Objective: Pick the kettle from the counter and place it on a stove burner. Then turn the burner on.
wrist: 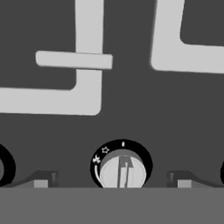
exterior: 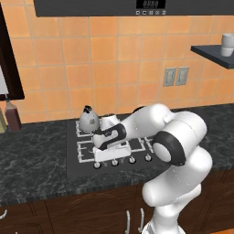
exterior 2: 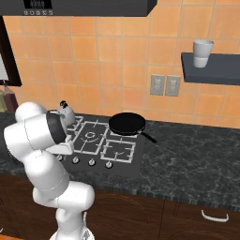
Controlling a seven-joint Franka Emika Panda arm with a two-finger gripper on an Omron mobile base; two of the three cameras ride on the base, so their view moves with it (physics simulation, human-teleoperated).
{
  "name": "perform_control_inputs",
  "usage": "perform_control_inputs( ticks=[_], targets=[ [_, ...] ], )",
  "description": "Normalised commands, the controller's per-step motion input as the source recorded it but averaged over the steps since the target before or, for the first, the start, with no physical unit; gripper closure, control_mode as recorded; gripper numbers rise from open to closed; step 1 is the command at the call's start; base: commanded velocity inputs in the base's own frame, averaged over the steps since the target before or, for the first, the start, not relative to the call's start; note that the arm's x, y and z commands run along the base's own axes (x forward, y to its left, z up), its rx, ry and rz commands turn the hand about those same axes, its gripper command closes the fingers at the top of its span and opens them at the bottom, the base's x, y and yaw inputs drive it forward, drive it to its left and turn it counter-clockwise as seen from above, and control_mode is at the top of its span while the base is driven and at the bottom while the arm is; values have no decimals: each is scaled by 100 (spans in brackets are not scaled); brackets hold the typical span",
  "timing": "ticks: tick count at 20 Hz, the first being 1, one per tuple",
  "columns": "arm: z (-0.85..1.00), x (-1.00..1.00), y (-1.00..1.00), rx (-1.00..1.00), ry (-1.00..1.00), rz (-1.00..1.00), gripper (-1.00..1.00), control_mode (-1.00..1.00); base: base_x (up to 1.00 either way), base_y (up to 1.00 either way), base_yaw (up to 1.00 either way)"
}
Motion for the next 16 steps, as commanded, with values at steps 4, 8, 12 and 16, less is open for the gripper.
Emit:
perform_control_inputs(
  ticks=[4,8,12,16],
  targets=[
    [-8,0,0,0,0,0,-100,-100,0,0,0],
    [-25,0,1,0,0,0,-100,-100,0,0,0],
    [-6,0,1,0,0,0,100,-100,0,0,0],
    [0,0,0,0,0,0,100,-100,0,0,0]
  ],
)
